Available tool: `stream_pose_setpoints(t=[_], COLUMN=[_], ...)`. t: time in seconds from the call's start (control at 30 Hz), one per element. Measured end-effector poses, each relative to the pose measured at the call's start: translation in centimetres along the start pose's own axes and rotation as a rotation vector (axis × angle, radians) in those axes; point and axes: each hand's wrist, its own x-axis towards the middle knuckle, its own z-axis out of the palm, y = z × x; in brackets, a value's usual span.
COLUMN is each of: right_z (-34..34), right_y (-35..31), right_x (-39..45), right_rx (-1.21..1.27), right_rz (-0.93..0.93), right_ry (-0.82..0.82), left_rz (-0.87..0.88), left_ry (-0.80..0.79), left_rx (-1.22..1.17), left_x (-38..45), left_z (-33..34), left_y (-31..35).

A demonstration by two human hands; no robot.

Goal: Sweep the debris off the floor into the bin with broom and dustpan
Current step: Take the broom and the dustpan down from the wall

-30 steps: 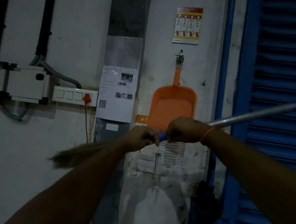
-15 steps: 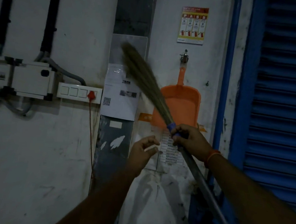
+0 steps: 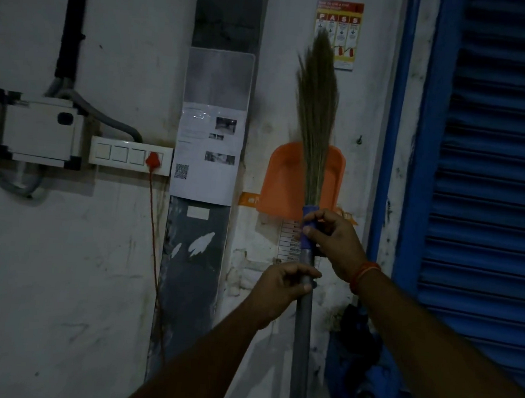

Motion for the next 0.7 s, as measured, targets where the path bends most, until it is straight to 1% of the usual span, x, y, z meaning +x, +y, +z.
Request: stream_pose_setpoints(t=[0.17, 0.3, 0.43, 0.6, 0.63, 0.7], right_z=[-1.4, -1.6, -1.5, -2.2, -2.5, -3.3], right_y=[-1.4, -2.2, -2.1, -1.2, -1.0, -0.6], right_x=[1.4, 2.2, 2.4, 2.8, 2.8, 3.1], right_rx=[0.078, 0.054, 0.034, -0.007, -0.024, -0.047], right_rz=[0.039, 0.042, 0.001, -0.083, -0.098, -0.118], right_ry=[0.068, 0.051, 0.065, 0.122, 0.131, 0.156], left_rz=[-0.016, -0.019, -0.005, 0.000, 0.017, 0.044], left_ry=[-0.025, -0.024, -0.032, -0.131, -0.127, -0.070], left_rx=[0.035, 0.065, 0.077, 0.121, 0.141, 0.176], left_x=[0.1, 0.2, 0.4, 1.7, 2.4, 4.1], left_z=[0.5, 1.0, 1.2, 0.5, 0.0, -0.8], left_y=[-0.2, -0.7, -1.0, 0.5, 1.1, 2.5])
